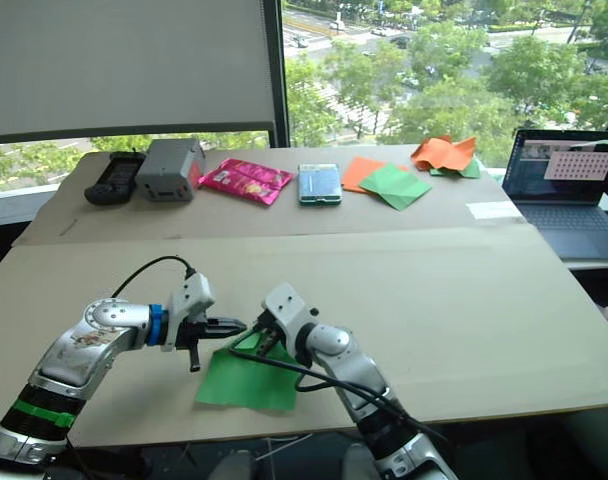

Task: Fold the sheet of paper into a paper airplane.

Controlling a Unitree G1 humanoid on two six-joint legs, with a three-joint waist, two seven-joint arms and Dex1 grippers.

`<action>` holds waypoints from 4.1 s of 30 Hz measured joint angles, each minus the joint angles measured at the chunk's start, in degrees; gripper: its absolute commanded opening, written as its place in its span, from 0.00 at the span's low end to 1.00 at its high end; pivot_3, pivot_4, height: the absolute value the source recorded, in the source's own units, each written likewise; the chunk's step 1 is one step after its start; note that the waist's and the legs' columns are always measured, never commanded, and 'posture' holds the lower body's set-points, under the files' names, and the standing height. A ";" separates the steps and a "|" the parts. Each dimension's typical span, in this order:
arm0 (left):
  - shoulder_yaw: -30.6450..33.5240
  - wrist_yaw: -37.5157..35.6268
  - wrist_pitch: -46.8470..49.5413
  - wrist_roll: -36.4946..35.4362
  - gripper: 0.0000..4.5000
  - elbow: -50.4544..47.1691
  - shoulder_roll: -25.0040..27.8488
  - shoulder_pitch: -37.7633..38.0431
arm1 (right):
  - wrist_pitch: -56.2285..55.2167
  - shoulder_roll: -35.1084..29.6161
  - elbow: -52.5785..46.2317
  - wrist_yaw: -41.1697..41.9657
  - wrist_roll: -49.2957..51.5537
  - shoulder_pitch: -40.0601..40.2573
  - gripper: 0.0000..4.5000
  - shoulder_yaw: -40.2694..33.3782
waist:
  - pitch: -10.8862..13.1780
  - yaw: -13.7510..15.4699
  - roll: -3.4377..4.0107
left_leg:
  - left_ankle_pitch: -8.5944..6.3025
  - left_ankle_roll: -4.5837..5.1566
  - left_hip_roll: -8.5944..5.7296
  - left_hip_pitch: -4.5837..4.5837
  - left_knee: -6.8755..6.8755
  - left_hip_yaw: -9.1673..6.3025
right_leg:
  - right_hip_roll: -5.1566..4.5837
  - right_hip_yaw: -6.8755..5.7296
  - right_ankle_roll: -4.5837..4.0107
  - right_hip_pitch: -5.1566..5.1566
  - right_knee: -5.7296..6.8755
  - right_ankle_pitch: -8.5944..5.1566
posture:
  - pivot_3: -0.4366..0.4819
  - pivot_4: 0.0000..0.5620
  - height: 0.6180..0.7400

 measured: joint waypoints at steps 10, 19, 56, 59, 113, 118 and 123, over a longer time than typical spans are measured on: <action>-2.16 2.51 -2.07 3.32 0.00 5.19 -3.85 -2.55 | 1.72 -0.40 -2.27 -0.93 0.03 1.10 0.00 -0.09 | -0.02 0.10 -0.02 | 0.00 0.00 -0.01 -0.02 0.02 0.00 | 0.00 0.00 0.00 0.02 0.05 0.00 | 0.48 0.27 0.82; -3.60 2.44 -5.48 6.65 0.00 5.40 -3.78 -2.55 | 3.11 -0.45 -3.06 -1.63 0.04 1.29 0.00 -0.03 | -0.09 0.20 0.00 | -0.05 -0.08 -0.01 0.01 0.03 0.01 | -0.01 0.00 0.00 0.04 0.05 0.00 | 0.48 0.27 0.82; 1.47 -0.11 -6.78 5.81 0.00 -6.06 6.53 12.33 | 3.79 -0.32 -2.67 -1.67 -0.07 0.60 0.00 1.77 | -0.56 -0.66 0.33 | -0.24 -0.34 0.00 0.28 -0.03 0.03 | -0.06 0.02 -0.02 0.02 0.06 -0.01 | 0.48 0.27 0.82; 2.13 0.20 -6.78 5.78 0.00 -6.82 6.72 13.50 | 3.77 -0.32 -2.50 -1.62 -0.08 0.48 0.00 1.96 | -0.56 -0.82 0.38 | -0.25 -0.33 0.00 0.30 -0.04 0.03 | -0.07 0.03 -0.03 0.02 0.05 -0.02 | 0.48 0.27 0.82; 6.30 1.87 -5.07 3.63 0.00 -12.74 11.39 21.49 | 3.22 -0.74 -1.75 2.02 1.58 0.02 0.00 4.64 | -0.48 -1.73 0.60 | -0.49 -0.35 0.02 0.45 -0.07 0.04 | -0.11 0.03 -0.05 -0.02 -0.19 -0.03 | 0.48 0.27 0.82; 7.18 1.68 -5.80 3.42 0.00 -13.02 12.20 23.10 | 3.44 -0.65 -1.61 1.96 1.58 -0.16 0.00 4.77 | -0.50 -1.69 0.64 | -0.67 -0.41 0.02 0.57 -0.07 0.05 | -0.13 0.02 -0.05 -0.02 -0.19 -0.03 | 0.48 0.27 0.82; 8.10 1.20 -5.87 3.17 0.00 -13.40 13.34 24.41 | 3.45 -0.59 -1.35 1.97 1.59 -0.48 0.00 5.16 | -0.49 -1.73 0.64 | -0.79 -0.39 0.02 0.71 -0.07 0.05 | -0.14 0.03 -0.06 -0.03 -0.20 -0.04 | 0.48 0.27 0.82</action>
